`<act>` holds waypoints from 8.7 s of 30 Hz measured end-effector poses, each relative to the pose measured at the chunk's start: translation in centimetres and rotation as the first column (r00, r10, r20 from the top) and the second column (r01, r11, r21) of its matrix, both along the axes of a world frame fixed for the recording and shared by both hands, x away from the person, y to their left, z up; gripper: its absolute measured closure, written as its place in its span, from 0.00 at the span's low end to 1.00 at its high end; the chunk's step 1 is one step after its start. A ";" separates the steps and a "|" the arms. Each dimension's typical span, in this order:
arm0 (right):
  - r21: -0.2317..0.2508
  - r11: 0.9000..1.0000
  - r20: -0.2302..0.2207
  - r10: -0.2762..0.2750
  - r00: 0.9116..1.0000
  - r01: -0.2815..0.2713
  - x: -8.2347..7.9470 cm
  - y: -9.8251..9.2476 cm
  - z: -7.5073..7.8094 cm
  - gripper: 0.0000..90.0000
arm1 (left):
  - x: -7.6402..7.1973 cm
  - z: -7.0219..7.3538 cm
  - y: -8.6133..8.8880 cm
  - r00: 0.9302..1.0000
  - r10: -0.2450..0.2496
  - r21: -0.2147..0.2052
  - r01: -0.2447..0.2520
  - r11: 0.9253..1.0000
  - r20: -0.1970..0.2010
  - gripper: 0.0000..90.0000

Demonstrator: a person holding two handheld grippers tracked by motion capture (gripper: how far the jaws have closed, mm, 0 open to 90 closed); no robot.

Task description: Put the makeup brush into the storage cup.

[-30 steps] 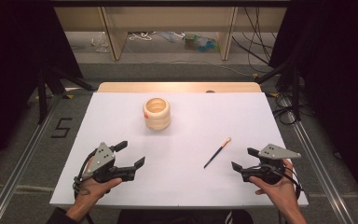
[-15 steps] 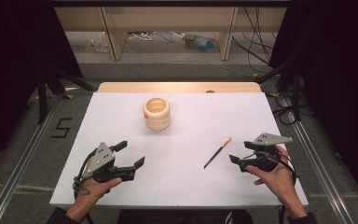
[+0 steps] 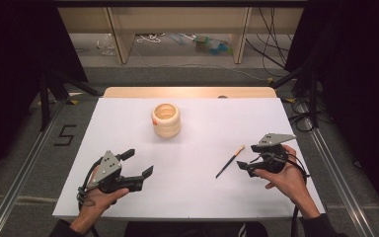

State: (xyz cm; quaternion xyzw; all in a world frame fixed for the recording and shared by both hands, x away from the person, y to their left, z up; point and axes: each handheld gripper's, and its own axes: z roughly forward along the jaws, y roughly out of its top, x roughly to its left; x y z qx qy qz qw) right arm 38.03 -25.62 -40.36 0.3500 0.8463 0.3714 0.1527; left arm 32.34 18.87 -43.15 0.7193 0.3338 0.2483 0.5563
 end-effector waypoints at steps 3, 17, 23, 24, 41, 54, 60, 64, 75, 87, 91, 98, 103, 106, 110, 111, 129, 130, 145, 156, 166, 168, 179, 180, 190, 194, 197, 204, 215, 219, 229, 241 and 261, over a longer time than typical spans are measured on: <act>-0.021 0.999 -0.035 -0.031 0.999 0.031 0.6 0.2 -0.1 0.28 | 0.0 0.0 0.0 1.000 -0.003 -0.002 0.003 1.000 0.004 0.17; -0.067 0.990 -0.186 -0.137 0.973 0.127 3.6 2.7 -0.9 0.27 | 0.0 0.0 0.1 1.000 -0.002 -0.001 0.002 1.000 0.003 0.17; -0.077 0.992 -0.188 -0.112 0.976 0.099 4.2 3.3 -0.9 0.26 | 0.0 0.1 0.1 1.000 -0.002 -0.002 0.002 1.000 0.002 0.17; -0.077 0.992 -0.188 -0.112 0.976 0.099 4.2 3.3 -0.9 0.26 | 0.0 0.1 0.1 1.000 -0.002 -0.002 0.002 1.000 0.002 0.17; -0.122 0.987 -0.248 -0.130 0.960 0.102 5.4 4.0 -1.6 0.27 | 0.0 0.1 0.1 1.000 -0.004 -0.001 0.004 1.000 0.007 0.17; -0.162 0.983 -0.251 0.039 0.967 -0.082 6.1 4.3 -2.3 0.28 | 0.0 0.1 0.1 1.000 -0.003 -0.005 0.003 1.000 0.002 0.17; -0.182 0.972 -0.258 0.097 0.961 -0.147 6.6 4.5 -2.6 0.27 | 0.1 0.1 0.0 1.000 -0.003 -0.006 0.003 1.000 0.002 0.17; -0.194 0.965 -0.257 0.124 0.958 -0.177 7.0 4.5 -2.6 0.26 | 0.1 0.0 0.0 1.000 -0.001 -0.010 0.001 1.000 0.000 0.17; -0.213 0.944 -0.279 0.188 0.942 -0.251 8.1 4.3 -2.9 0.28 | 0.1 0.0 0.1 1.000 -0.001 -0.012 0.001 1.000 -0.002 0.17; -0.249 0.913 -0.292 0.249 0.924 -0.324 8.9 4.3 -3.3 0.28 | 0.1 0.0 0.1 1.000 -0.002 -0.013 0.002 1.000 -0.002 0.17; -0.258 0.905 -0.294 0.260 0.920 -0.338 9.2 4.5 -3.3 0.28 | 0.1 0.1 0.1 1.000 -0.002 -0.013 0.002 1.000 -0.002 0.17; -0.257 0.887 -0.306 0.302 0.903 -0.384 9.8 4.8 -3.9 0.29 | 0.1 0.1 0.1 1.000 -0.003 -0.014 0.002 1.000 -0.002 0.17; -0.269 0.872 -0.311 0.323 0.894 -0.408 10.1 4.6 -4.2 0.30 | 0.1 0.1 0.0 1.000 -0.005 -0.012 0.005 1.000 0.001 0.17; -0.273 0.866 -0.314 0.331 0.890 -0.419 10.1 4.7 -4.2 0.31 | 0.1 0.1 0.0 1.000 -0.005 -0.010 0.005 1.000 0.001 0.17; -0.289 0.856 -0.317 0.337 0.887 -0.428 10.2 4.8 -4.4 0.32 | 0.1 0.1 0.0 1.000 -0.008 -0.005 0.008 1.000 0.005 0.17; -0.299 0.851 -0.319 0.338 0.885 -0.433 10.2 4.9 -4.4 0.32 | 0.1 0.1 0.0 1.000 -0.008 -0.006 0.008 1.000 0.005 0.17; -0.365 0.797 -0.355 0.358 0.864 -0.481 10.4 5.8 -4.8 0.34 | 0.1 0.1 0.0 1.000 -0.005 -0.019 0.005 1.000 -0.001 0.17; -0.365 0.795 -0.357 0.360 0.862 -0.484 10.4 5.9 -4.8 0.34 | 0.1 0.1 0.0 1.000 -0.005 -0.018 0.005 1.000 -0.001 0.17; -0.382 0.774 -0.377 0.369 0.850 -0.505 10.5 6.0 -5.1 0.35 | 0.1 0.1 0.1 1.000 -0.007 -0.013 0.007 1.000 -0.001 0.17; -0.378 0.770 -0.384 0.374 0.844 -0.514 10.7 5.9 -5.3 0.35 | 0.1 0.1 0.1 1.000 -0.005 -0.017 0.005 1.000 -0.001 0.17; -0.396 0.757 -0.392 0.372 0.841 -0.519 10.7 6.1 -5.6 0.37 | 0.1 0.1 0.1 1.000 -0.005 -0.018 0.005 1.000 0.000 0.17; -0.397 0.759 -0.388 0.371 0.844 -0.517 10.7 6.1 -5.6 0.37 | 0.1 0.2 0.1 1.000 -0.009 -0.010 0.009 1.000 0.007 0.17; -0.400 0.760 -0.387 0.367 0.846 -0.512 10.6 6.1 -5.5 0.44 | 0.1 0.2 0.1 1.000 -0.008 -0.015 0.008 1.000 0.008 0.17; -0.400 0.760 -0.387 0.367 0.846 -0.512 10.6 6.1 -5.5 0.44 | 0.1 0.2 0.1 1.000 -0.007 -0.015 0.008 1.000 0.008 0.17; -0.408 0.759 -0.395 0.353 0.848 -0.507 10.4 6.3 -5.3 0.56 | 0.1 0.2 0.1 1.000 -0.009 -0.015 0.009 1.000 0.008 0.17; -0.419 0.748 -0.411 0.349 0.842 -0.515 10.4 6.4 -5.1 0.71 | 0.1 0.2 0.1 1.000 -0.009 -0.017 0.009 1.000 0.005 0.17; -0.424 0.748 -0.412 0.343 0.844 -0.511 10.4 6.5 -5.1 0.76 | 0.1 0.2 0.1 1.000 -0.009 -0.015 0.009 1.000 0.007 0.17; -0.427 0.735 -0.425 0.352 0.834 -0.527 10.3 6.7 -5.0 0.83 | 0.0 0.2 0.1 1.000 -0.008 -0.020 0.008 1.000 0.003 0.17; -0.427 0.727 -0.436 0.357 0.826 -0.539 10.2 6.8 -5.0 0.88 | 0.1 0.2 0.0 1.000 -0.010 -0.025 0.010 1.000 0.005 0.17; -0.426 0.726 -0.437 0.356 0.826 -0.539 10.2 6.8 -5.0 0.90 | 0.0 0.2 0.0 1.000 -0.008 -0.021 0.008 1.000 0.003 0.17; -0.436 0.724 -0.443 0.344 0.828 -0.534 10.1 7.1 -5.0 0.92 | 0.0 0.2 0.0 1.000 -0.009 -0.022 0.009 1.000 0.003 0.17; -0.449 0.726 -0.456 0.315 0.832 -0.521 9.9 7.4 -4.8 0.93 | 0.0 0.2 0.0 1.000 -0.012 -0.018 0.012 1.000 0.005 0.17; -0.466 0.724 -0.306 0.406 0.861 -0.508 8.1 8.1 -0.9 0.93 | 0.1 0.0 -0.2 1.000 -0.023 -0.014 0.023 1.000 0.003 0.17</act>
